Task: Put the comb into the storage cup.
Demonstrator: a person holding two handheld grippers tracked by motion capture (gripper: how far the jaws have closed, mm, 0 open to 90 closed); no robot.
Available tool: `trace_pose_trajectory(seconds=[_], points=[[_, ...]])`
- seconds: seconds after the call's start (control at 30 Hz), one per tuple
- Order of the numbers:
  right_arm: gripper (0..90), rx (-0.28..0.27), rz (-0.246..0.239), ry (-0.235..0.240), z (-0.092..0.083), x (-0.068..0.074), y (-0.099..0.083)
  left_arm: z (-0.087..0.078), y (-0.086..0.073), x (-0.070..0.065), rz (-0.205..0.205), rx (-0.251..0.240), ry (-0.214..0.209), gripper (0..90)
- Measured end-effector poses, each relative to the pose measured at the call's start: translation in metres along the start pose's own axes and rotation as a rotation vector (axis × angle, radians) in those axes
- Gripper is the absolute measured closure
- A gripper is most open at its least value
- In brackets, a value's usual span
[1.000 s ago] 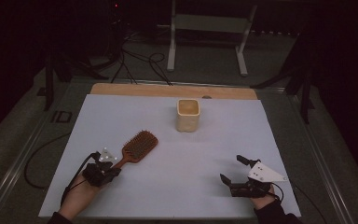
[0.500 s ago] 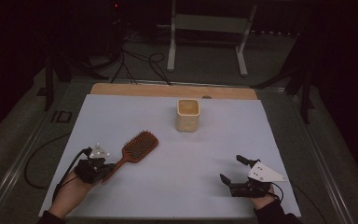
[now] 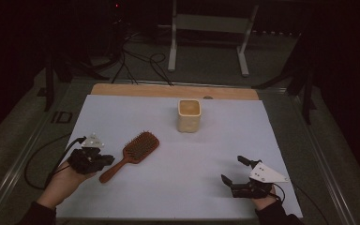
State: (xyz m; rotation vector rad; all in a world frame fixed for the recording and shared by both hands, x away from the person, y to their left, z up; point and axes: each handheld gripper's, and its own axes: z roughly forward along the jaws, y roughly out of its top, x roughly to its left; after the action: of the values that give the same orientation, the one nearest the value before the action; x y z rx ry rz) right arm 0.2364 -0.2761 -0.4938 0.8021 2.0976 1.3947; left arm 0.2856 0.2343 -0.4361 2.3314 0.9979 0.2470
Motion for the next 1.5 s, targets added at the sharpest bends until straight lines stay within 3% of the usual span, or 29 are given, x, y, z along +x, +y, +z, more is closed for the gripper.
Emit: trace_pose_trajectory(seconds=[0.1,0.2,0.27,0.33,0.53,0.63,0.7,0.87,1.27,1.5], points=[[9.7,0.000,0.001,0.002,0.000,-0.001,0.000,0.004,0.002,0.000,0.013,0.020,-0.005,76.3],[9.7,-0.001,-0.002,0.001,0.000,0.000,0.000,0.011,0.005,0.001,0.018,0.039,0.010,62.2],[9.7,0.000,0.000,0.002,0.000,0.000,0.000,0.014,0.007,0.001,0.021,0.049,0.016,47.5],[9.7,0.000,0.001,0.002,0.000,0.000,0.000,0.020,0.010,0.000,0.038,0.068,0.014,42.7],[9.7,0.000,-0.001,0.003,0.000,0.000,0.000,0.030,0.015,-0.001,0.058,0.119,-0.026,17.8],[9.7,0.000,0.001,0.003,0.000,0.000,0.000,0.035,0.017,-0.001,0.065,0.153,-0.078,0.6],[9.7,0.000,-0.001,0.003,0.000,0.000,0.000,0.038,0.019,-0.003,0.074,0.173,-0.047,0.4],[9.7,-0.002,-0.003,0.003,0.000,0.000,0.000,0.045,0.022,-0.001,0.092,0.210,-0.038,0.3],[9.7,-0.002,-0.004,0.004,0.000,0.000,0.000,0.062,0.027,0.007,0.101,0.288,-0.071,0.4],[9.7,-0.001,-0.004,0.006,0.000,0.000,0.000,0.069,0.029,0.011,0.084,0.312,-0.056,3.1]])
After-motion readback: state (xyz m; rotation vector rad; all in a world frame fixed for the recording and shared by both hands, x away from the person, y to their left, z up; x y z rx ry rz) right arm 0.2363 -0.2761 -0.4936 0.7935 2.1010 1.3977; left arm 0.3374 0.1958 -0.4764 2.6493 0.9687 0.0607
